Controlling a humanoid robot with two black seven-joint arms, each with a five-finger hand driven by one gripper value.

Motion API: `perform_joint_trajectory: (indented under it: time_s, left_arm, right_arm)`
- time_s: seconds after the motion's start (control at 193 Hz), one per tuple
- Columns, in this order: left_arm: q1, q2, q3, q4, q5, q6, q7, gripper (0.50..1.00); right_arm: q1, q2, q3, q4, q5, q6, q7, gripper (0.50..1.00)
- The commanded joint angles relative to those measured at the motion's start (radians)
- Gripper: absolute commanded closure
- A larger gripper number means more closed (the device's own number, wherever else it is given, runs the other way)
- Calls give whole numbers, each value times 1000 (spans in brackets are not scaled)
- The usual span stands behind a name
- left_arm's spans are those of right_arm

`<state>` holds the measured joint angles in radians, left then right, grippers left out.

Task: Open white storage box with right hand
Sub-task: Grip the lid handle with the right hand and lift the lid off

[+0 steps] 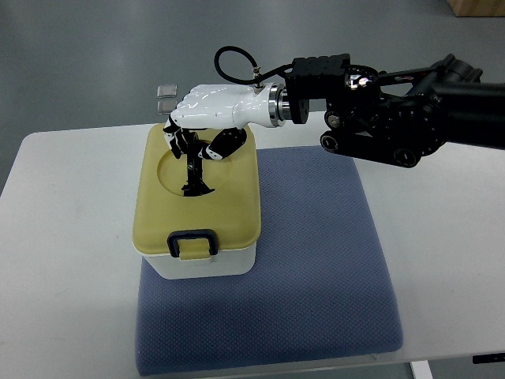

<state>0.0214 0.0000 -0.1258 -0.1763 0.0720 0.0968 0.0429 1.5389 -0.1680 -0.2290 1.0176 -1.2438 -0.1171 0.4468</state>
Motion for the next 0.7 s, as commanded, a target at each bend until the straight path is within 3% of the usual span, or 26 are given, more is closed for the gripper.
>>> perform_joint_trajectory:
  time_s: [0.0,0.326,0.693]
  left_arm:
    - [0,0,0,0,0,0,0,500]
    - [0,0,0,0,0,0,0,500]
    - [0,0,2,-2,0,0,0,500]
  right_arm:
    - [3,1,20,2,7,-12,3,1000]
    - [41,-74,57,27,14,-6,6,1000]
    - [38,-327,71,91,11,39,73,1000]
